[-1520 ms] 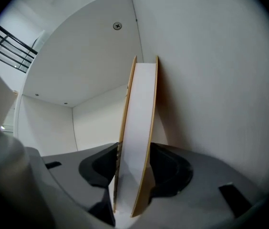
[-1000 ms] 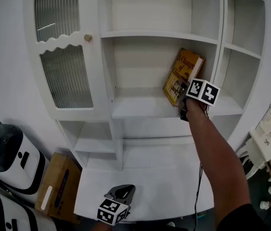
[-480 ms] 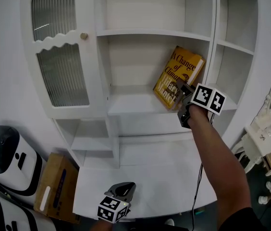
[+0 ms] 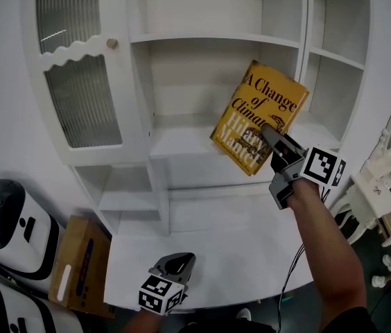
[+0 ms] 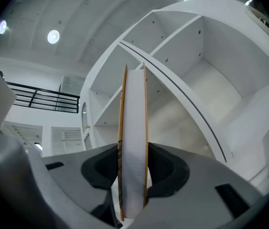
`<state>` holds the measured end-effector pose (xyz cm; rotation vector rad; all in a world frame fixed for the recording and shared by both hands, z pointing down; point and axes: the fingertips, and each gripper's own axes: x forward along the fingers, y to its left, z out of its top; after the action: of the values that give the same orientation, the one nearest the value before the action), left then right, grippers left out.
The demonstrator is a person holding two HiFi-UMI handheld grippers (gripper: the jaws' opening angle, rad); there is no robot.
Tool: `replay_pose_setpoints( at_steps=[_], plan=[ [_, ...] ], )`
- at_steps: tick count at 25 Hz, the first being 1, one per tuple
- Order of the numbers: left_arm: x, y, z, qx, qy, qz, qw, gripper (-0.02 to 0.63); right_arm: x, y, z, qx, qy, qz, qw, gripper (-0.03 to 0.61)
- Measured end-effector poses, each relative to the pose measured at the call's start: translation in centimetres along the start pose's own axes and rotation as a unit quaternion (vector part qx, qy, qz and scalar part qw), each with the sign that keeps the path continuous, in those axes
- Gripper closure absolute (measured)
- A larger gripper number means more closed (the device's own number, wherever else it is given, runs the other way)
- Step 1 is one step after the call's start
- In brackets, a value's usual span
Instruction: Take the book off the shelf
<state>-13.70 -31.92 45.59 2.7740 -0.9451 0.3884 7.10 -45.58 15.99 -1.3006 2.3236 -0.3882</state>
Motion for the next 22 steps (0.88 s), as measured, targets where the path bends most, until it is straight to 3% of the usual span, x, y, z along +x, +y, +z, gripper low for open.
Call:
replay_pose_setpoints(
  at_steps=[10,15,19,22],
  plan=[
    [1.1,-0.1,0.2,0.004,0.000,-0.003,1.0000,0.603,-6.1,1.9,-3.3,-0.016,0.037,0.046,0.998,0.419],
    [1.0,-0.4,-1.7,0.008,-0.004,-0.004,1.0000,0.603,-10.0,1.7,-7.7,-0.005,0.071,0.058,0.996,0.419],
    [2.3,-0.1,-1.0,-0.005,0.011,-0.007,0.9999,0.603,-10.6,-0.3,-9.4,-0.003,0.105,0.049,0.993,0.419],
    [3.8,0.3,-0.2,-0.014,0.027,-0.009,0.9995,0.603,-10.9,-2.4,-10.6,0.029,0.131,0.046,0.990,0.419]
  ],
)
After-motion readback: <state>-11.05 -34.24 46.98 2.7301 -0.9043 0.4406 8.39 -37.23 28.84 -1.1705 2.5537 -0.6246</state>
